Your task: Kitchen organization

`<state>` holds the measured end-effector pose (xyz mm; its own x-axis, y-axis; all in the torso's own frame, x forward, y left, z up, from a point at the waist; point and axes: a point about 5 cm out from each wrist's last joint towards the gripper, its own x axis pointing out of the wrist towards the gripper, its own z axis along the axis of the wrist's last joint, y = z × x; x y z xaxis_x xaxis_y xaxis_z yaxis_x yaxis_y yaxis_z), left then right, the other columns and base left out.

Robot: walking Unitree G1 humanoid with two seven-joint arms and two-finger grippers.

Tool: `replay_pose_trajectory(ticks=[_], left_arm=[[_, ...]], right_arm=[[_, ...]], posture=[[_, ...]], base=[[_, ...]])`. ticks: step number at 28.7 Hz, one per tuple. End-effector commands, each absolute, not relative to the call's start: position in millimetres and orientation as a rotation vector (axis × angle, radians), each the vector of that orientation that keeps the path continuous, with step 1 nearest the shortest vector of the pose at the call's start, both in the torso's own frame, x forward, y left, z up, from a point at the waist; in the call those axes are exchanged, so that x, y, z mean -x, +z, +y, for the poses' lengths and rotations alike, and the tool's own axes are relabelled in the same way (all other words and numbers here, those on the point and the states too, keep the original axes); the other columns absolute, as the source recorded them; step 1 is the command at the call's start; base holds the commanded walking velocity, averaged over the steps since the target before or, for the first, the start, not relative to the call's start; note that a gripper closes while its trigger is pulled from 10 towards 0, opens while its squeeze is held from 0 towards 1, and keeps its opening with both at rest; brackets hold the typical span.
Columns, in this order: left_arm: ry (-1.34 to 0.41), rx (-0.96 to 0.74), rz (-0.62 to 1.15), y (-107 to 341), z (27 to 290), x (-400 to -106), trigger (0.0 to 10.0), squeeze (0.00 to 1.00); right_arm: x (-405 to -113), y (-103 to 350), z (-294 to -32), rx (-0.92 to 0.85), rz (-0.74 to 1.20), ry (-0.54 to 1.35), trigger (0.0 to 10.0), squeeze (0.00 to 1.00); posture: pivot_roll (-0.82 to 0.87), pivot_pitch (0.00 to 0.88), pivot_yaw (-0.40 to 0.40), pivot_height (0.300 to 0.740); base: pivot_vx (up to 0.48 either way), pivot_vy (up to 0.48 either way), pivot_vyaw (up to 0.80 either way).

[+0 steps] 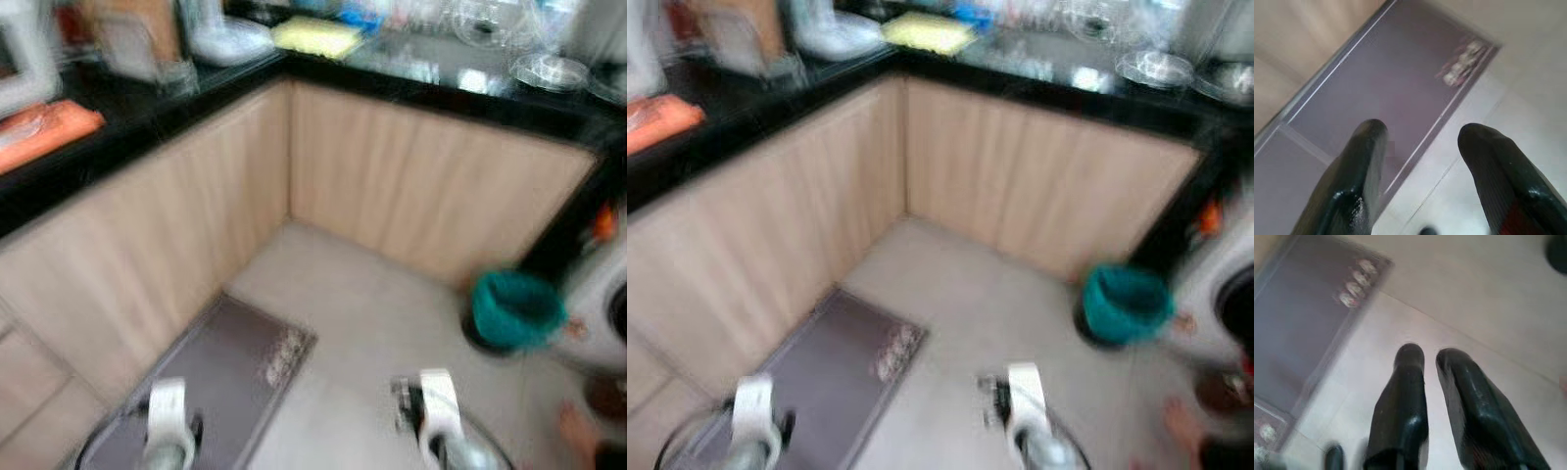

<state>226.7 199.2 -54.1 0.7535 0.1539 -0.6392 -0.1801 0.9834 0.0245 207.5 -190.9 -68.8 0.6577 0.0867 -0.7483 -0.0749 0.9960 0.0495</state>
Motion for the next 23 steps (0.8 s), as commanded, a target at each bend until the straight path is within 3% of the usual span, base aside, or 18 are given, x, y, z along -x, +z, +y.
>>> replay_pose_trajectory(ticks=[1,9,14,23], left_arm=[[0.206,0.033,0.723,-57.9,208.9,-218.4,10.0,0.0],[0.199,0.041,0.726,-59.1,209.8,-216.1,10.0,0.0],[0.19,0.02,0.739,-59.9,210.6,-214.9,10.0,0.0],[0.163,0.015,0.735,-58.7,207.9,-217.8,10.0,0.0]], right_arm=[[-214.9,-65.1,-185.5,-0.01,0.826,0.111,10.0,0.0],[-212.6,-66.1,-186.0,-0.012,0.826,0.111,10.0,0.0],[-212.3,-66.2,-184.8,-0.032,0.815,0.102,10.0,0.0],[-212.2,-66.8,-182.2,-0.042,0.818,0.089,10.0,0.0]], posture=[[-0.01,0.0,-0.014,0.74],[-0.01,0.0,-0.008,0.74],[0.0,0.0,0.003,0.74],[0.0,0.0,0.022,0.74]], base=[[0.0,0.0,-0.66],[0.0,0.0,-0.66],[0.0,0.0,0.0],[0.315,0.0,0.0]])
